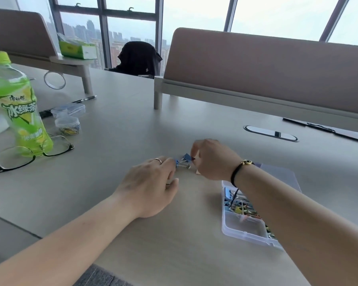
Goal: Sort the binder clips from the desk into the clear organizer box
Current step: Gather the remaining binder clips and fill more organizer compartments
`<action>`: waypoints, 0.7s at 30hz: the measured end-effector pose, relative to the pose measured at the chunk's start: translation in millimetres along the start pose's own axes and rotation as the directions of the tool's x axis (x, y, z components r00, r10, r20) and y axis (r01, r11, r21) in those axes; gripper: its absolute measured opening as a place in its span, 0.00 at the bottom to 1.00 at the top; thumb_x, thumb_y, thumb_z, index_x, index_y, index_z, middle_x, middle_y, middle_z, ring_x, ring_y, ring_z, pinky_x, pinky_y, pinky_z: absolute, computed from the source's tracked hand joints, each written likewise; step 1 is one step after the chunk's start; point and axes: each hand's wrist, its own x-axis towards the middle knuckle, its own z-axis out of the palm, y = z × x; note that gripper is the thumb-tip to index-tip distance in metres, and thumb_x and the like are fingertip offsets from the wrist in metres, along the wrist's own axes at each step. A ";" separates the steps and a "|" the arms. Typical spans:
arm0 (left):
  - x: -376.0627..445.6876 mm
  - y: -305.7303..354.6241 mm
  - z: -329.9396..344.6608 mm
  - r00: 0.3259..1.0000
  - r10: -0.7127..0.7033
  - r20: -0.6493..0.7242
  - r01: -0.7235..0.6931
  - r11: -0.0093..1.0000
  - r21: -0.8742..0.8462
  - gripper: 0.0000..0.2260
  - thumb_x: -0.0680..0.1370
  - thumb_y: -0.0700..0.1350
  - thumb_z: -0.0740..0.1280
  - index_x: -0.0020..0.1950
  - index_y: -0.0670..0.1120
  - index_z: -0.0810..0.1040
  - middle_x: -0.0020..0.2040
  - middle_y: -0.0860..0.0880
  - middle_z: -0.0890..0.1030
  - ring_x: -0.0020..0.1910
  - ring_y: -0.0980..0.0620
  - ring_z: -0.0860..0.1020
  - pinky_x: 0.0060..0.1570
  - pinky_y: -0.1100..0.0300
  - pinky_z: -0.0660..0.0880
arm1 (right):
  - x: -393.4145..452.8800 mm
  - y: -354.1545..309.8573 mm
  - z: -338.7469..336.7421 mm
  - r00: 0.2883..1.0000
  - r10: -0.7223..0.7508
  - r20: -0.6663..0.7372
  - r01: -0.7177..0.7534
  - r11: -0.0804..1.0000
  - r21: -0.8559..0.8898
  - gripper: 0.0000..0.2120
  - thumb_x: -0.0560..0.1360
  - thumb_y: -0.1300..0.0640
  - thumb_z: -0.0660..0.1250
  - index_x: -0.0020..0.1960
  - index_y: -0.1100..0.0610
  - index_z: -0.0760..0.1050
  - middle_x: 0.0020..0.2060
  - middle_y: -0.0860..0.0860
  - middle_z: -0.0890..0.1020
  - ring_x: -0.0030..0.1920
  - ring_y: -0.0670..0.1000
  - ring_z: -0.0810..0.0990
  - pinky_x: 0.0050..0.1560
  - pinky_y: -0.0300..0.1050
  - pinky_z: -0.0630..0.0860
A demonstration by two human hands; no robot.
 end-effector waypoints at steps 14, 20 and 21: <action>7.1 -3.1 5.7 0.985 -0.132 -0.114 0.133 0.991 -0.001 0.07 0.77 0.44 0.61 0.44 0.48 0.63 0.39 0.51 0.67 0.35 0.43 0.70 0.33 0.55 0.64 | 18.3 -11.9 27.3 0.993 0.089 0.071 -0.086 0.995 -0.041 0.39 0.67 0.23 0.55 0.72 0.39 0.57 0.65 0.50 0.65 0.62 0.57 0.75 0.55 0.53 0.73; 8.2 -6.0 10.4 0.982 -0.168 -0.087 0.174 0.982 0.075 0.06 0.78 0.48 0.57 0.50 0.47 0.69 0.49 0.47 0.75 0.47 0.42 0.76 0.38 0.54 0.66 | 22.7 -28.3 49.3 1.000 -0.029 0.001 0.028 0.976 -0.218 0.24 0.78 0.34 0.49 0.63 0.50 0.65 0.62 0.55 0.68 0.59 0.61 0.75 0.46 0.50 0.67; 8.8 -5.9 11.2 0.981 -0.178 -0.080 0.184 0.979 0.083 0.06 0.78 0.48 0.58 0.50 0.47 0.69 0.50 0.47 0.74 0.48 0.42 0.77 0.38 0.54 0.66 | 22.5 -29.7 51.4 0.998 -0.066 -0.018 0.060 0.974 -0.221 0.22 0.80 0.36 0.49 0.62 0.52 0.65 0.60 0.56 0.70 0.56 0.61 0.77 0.44 0.49 0.67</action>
